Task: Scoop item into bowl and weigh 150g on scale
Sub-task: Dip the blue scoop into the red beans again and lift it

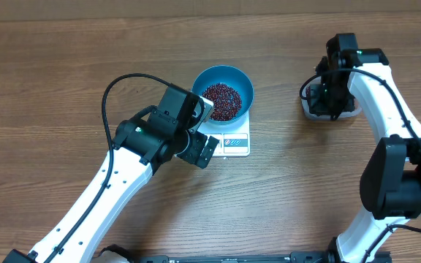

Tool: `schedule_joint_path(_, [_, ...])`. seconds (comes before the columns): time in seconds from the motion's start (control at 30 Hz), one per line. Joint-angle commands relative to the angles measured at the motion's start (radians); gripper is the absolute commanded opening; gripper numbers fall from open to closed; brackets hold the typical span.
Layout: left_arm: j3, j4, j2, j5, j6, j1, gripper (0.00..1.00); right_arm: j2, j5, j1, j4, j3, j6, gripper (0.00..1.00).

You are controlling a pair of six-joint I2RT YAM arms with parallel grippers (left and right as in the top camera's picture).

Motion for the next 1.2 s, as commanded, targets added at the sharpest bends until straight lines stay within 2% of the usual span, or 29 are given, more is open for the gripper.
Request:
schedule_joint_path(0.0, [-0.008,0.005,-0.023,-0.003,0.019,0.007,1.00,0.017,-0.140,0.013,0.000,-0.005,-0.045,0.04])
schedule_joint_path(0.33, [-0.008,0.005,-0.023,-0.003,0.019,0.007,1.00,0.017,-0.311,-0.072,-0.006,-0.005,-0.043,0.04])
schedule_joint_path(0.7, [-0.008,0.005,-0.023,-0.003,0.019,0.007,1.00,0.017,-0.591,-0.294,0.022,-0.005,-0.071,0.04])
schedule_joint_path(1.17, [-0.008,0.005,-0.023,-0.003,0.019,0.007,1.00,0.018,-0.695,-0.344,0.011,-0.006,-0.085,0.04])
